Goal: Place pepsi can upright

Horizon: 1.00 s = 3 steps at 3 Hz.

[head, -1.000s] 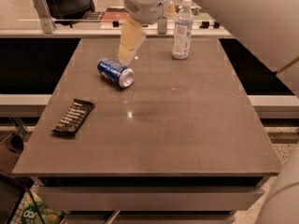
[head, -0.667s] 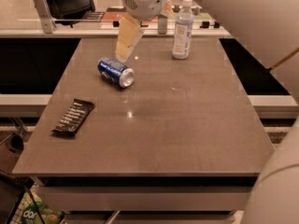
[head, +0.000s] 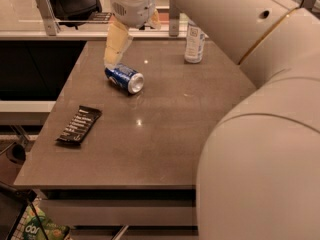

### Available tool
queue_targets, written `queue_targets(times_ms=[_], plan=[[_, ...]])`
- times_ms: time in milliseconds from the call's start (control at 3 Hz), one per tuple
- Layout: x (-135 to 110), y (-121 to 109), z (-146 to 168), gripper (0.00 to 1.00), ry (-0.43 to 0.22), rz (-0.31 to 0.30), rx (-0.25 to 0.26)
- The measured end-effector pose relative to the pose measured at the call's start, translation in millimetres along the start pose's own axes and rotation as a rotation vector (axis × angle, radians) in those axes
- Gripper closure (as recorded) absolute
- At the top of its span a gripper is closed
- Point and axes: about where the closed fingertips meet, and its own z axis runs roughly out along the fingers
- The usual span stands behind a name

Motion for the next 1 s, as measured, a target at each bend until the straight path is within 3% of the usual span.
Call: queue_targets(times_ms=[667,1000], plan=[[-32.9,21.3,49.0,0.0,0.028,-0.026,-0.092],[-45.4,25.7,70.6,0.0,0.065,-0.021,-0.097]])
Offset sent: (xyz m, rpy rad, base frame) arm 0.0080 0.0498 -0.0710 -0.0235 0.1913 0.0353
